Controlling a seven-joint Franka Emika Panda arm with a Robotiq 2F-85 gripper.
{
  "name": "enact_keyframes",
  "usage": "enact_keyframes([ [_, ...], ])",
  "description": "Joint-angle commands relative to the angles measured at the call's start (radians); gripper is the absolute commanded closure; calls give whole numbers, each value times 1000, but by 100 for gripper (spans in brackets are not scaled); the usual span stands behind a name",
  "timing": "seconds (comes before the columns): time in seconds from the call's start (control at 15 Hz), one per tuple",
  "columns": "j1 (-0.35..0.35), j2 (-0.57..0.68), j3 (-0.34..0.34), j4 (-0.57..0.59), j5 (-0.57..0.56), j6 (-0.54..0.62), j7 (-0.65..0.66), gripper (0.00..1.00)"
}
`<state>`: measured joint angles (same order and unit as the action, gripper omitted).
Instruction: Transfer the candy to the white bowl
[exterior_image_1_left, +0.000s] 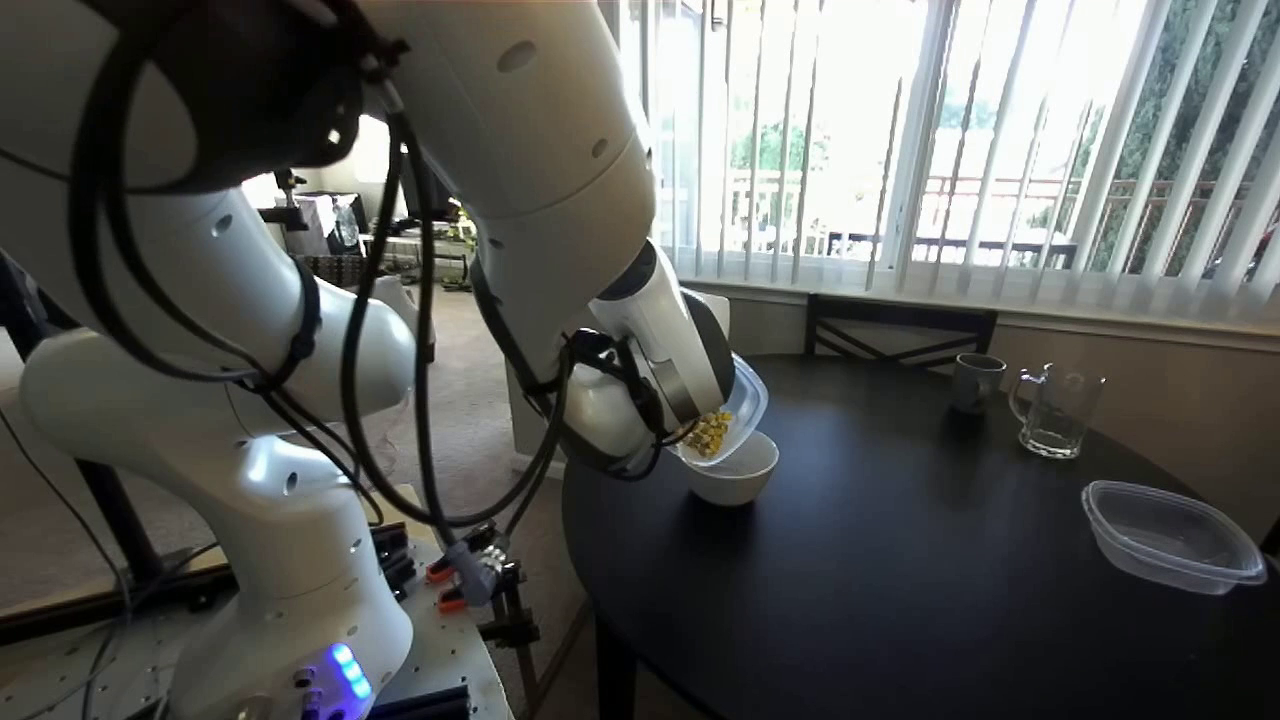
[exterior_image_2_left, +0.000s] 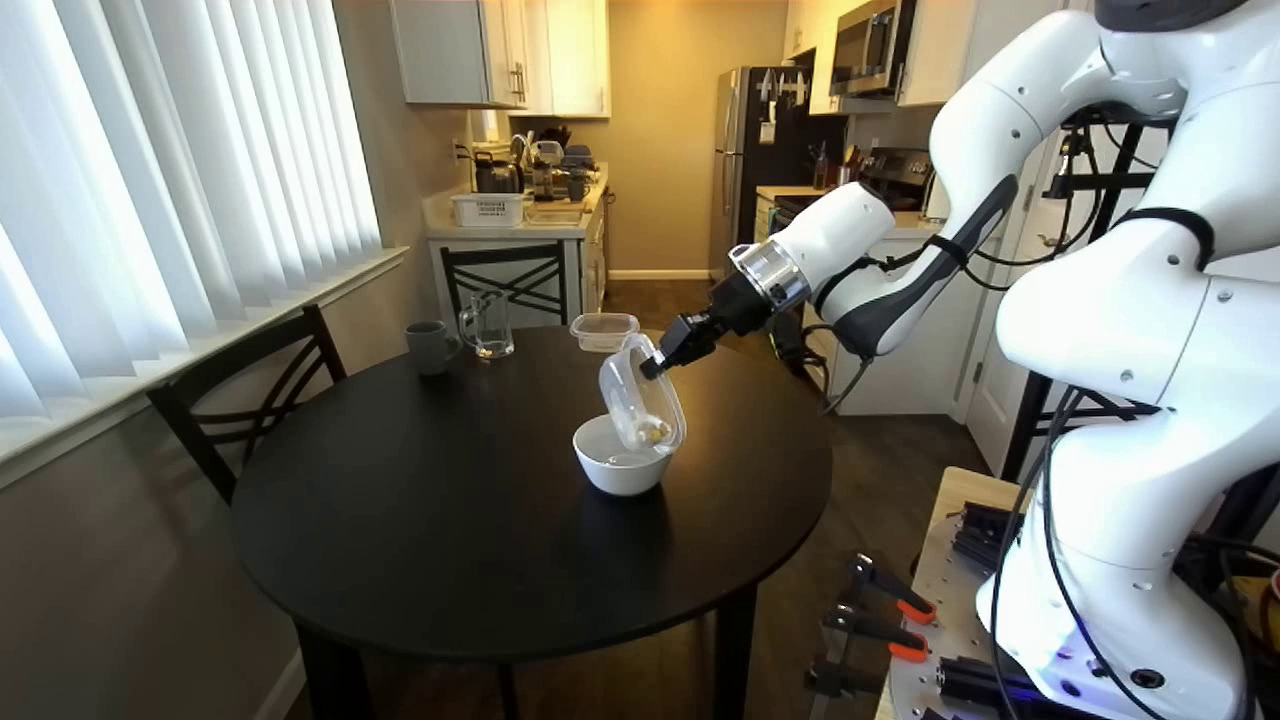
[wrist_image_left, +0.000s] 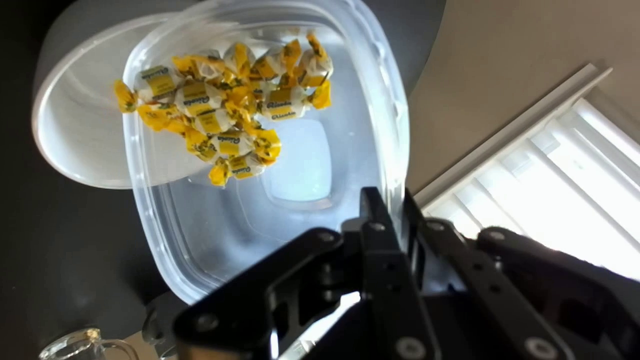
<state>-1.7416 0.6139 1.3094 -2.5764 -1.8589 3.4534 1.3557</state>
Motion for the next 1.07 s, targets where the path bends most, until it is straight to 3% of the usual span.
enact_keyframes([
  [0.0,60,110,-53,42,-82,0,11,98],
  [0.4,141,196,-97,119,-143,0,37,98],
  [1.0,131,311,-93,179,-195,0,40,98],
])
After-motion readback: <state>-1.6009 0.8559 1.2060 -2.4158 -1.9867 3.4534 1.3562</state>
